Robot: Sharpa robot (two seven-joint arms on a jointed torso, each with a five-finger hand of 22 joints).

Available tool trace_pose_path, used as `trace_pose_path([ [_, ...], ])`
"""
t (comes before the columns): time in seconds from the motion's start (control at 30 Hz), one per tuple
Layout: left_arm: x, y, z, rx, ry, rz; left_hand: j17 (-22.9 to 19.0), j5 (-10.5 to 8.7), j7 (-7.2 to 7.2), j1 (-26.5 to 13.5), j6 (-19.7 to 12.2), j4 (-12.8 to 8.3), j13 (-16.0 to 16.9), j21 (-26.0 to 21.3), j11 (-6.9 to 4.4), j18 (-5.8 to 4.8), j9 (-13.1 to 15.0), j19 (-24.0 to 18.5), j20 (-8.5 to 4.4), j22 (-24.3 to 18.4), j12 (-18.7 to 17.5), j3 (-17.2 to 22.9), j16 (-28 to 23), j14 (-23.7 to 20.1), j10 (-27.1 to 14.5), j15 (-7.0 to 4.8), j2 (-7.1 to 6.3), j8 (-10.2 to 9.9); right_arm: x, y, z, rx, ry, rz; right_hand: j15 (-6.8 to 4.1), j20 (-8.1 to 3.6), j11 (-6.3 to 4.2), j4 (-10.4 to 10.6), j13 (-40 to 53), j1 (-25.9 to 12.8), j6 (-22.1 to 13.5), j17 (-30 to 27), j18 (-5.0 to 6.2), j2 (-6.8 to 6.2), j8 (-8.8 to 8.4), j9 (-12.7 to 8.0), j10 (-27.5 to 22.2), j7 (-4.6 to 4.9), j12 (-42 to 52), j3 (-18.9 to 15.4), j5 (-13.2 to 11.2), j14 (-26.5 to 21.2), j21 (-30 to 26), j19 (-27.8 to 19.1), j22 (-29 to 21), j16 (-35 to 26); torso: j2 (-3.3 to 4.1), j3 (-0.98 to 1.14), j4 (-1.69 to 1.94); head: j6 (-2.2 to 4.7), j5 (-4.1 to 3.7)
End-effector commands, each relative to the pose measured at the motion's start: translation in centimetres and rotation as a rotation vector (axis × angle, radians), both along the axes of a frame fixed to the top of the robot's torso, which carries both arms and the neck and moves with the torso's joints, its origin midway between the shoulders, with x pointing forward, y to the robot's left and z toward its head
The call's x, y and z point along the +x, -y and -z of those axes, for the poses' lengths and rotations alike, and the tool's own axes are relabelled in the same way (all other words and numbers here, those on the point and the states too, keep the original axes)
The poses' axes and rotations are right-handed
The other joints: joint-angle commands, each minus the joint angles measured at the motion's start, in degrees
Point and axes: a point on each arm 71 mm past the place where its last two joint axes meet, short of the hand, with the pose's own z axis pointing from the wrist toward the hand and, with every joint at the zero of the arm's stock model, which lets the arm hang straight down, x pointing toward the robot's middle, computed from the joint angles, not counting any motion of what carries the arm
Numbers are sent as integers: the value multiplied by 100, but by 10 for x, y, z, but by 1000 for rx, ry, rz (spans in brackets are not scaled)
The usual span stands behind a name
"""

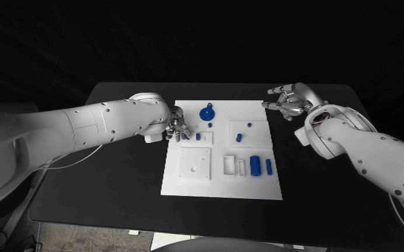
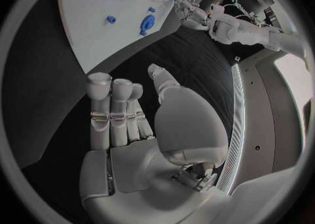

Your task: Assemble the parts on the task board

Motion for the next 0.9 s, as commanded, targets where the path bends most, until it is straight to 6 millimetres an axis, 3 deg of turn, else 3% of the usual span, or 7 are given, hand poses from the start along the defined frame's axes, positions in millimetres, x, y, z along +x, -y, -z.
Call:
trace_pose_path([
  [0.03, -2, 0, 4, 5, -7, -6, 7, 46, -134, 54, 142, -541, -5, 15, -36, -60, 10, -4, -1, 105, 16, 596, 25, 45, 246, -8, 15, 21, 0, -2, 0, -5, 1, -13, -20, 10, -18, -29, 7, -46, 23, 8, 92, -11, -14, 6, -24, 1, -14, 9, 38, 3, 4, 42, 463, -6, 3, -1, 0, 0, 10],
  [0.9, -3, -2, 5, 12, -37, 7, 42, 452, -157, 10, 149, -544, -11, 54, -55, -53, 214, -20, -5, 109, 28, 768, 25, 54, 246, -10, -112, 144, 0, -3, 1, -3, -1, -15, -20, 10, -17, -30, 8, -47, 26, 6, 93, -15, -13, 6, -22, 2, -12, 1, 39, 5, -6, 43, 462, -7, 2, 8, -3, -25, 4],
])
